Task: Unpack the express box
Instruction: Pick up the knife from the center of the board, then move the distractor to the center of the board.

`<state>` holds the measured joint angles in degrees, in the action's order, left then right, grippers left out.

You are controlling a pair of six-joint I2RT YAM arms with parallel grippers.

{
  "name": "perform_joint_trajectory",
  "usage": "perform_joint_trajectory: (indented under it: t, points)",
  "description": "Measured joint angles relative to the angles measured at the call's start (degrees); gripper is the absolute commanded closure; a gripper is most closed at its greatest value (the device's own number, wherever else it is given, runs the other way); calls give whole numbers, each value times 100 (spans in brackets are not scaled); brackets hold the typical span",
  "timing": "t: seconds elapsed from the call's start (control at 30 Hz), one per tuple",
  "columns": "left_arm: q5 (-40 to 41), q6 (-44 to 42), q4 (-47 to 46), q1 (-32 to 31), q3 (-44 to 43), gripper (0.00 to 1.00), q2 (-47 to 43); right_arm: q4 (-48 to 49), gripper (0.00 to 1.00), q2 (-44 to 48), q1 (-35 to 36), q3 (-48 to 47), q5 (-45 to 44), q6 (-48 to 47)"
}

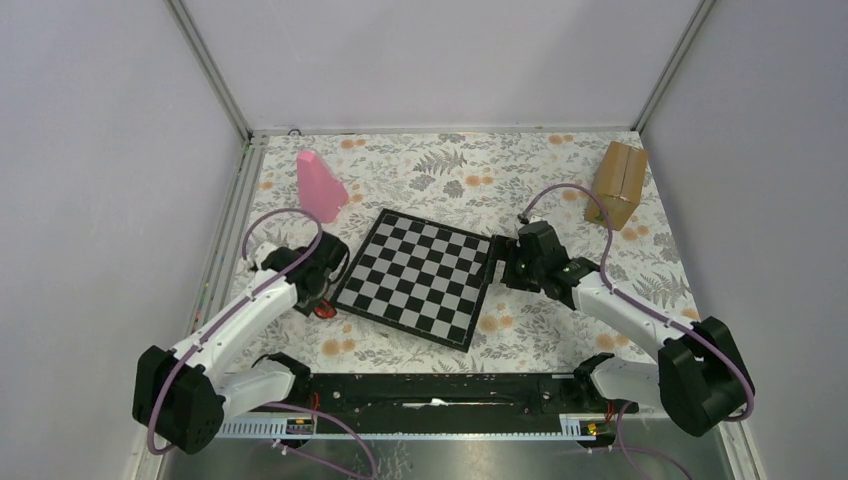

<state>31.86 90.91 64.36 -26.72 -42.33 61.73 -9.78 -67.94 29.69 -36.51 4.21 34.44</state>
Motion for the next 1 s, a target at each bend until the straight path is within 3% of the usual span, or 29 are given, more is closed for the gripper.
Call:
perform_joint_trajectory:
  t: [0.23, 0.63, 0.8, 1.0]
  points:
    - [442, -1056, -131, 2, -553, 100, 101, 356, 1, -492, 173, 229, -24, 264]
    - [800, -1241, 446, 4, -304, 100, -417, 763, 1, -1108, 184, 170, -122, 577]
    - [535, -2260, -280, 48, -481, 100, -595, 953, 1, -1344, 229, 28, -234, 575]
    - [-452, -3545, -1456, 439, -1172, 100, -260, 1099, 1, -2096, 459, -623, -577, 431]
